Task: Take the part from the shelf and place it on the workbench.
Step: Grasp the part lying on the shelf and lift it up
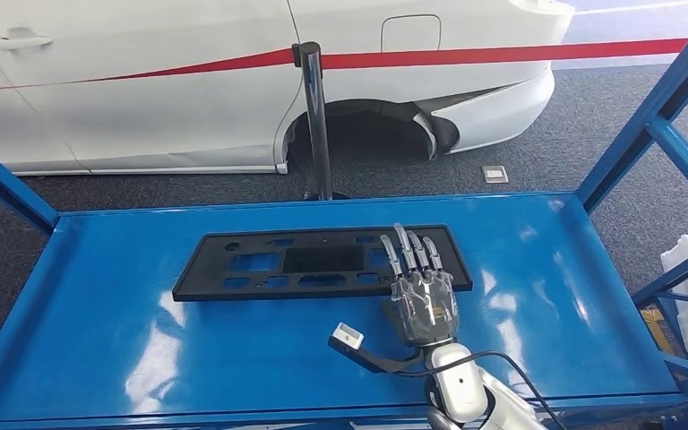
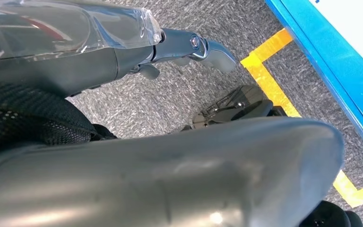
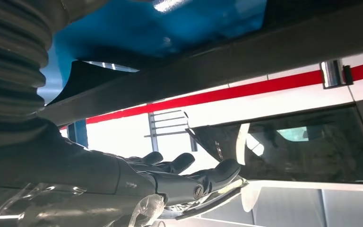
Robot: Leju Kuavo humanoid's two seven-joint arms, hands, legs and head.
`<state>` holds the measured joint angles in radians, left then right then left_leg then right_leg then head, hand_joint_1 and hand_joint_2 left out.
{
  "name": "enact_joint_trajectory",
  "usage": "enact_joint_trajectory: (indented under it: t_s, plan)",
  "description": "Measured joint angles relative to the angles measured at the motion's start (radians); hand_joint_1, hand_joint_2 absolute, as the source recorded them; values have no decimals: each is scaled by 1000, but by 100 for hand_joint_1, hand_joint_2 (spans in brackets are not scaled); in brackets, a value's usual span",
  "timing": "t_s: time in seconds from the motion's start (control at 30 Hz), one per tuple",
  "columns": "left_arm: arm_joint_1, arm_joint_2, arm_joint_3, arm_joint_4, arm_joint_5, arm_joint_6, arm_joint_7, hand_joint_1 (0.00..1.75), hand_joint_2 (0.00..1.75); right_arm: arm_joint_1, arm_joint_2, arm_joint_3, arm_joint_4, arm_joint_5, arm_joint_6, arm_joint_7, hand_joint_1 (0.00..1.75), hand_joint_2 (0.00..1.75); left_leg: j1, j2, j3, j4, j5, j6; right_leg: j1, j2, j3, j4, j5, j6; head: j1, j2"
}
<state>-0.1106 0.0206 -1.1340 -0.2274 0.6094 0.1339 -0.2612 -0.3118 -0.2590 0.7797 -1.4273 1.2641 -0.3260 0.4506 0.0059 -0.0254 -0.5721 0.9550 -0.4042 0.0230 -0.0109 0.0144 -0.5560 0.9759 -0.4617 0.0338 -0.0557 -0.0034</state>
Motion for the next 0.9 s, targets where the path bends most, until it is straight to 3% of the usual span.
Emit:
enact_joint_trajectory:
  t_s: [0.8,0.83,0.9]
  plan:
    - [-13,0,-28,0,-25,-22,11,0,0,-123,34,-27,253,-71,-70,7,4,175,0,0,13,0,-1,-1,0,0,12,-1,0,0,0,0]
    - [-13,0,-29,0,-25,-22,11,0,0,-124,34,-28,256,-71,-71,7,32,175,0,0,13,0,-1,-1,0,0,12,-1,0,0,0,0]
    - [-13,0,-30,0,-25,-22,11,0,0,-125,35,-28,263,-71,-72,8,117,175,0,0,14,0,-1,-1,0,0,13,-1,0,0,0,0]
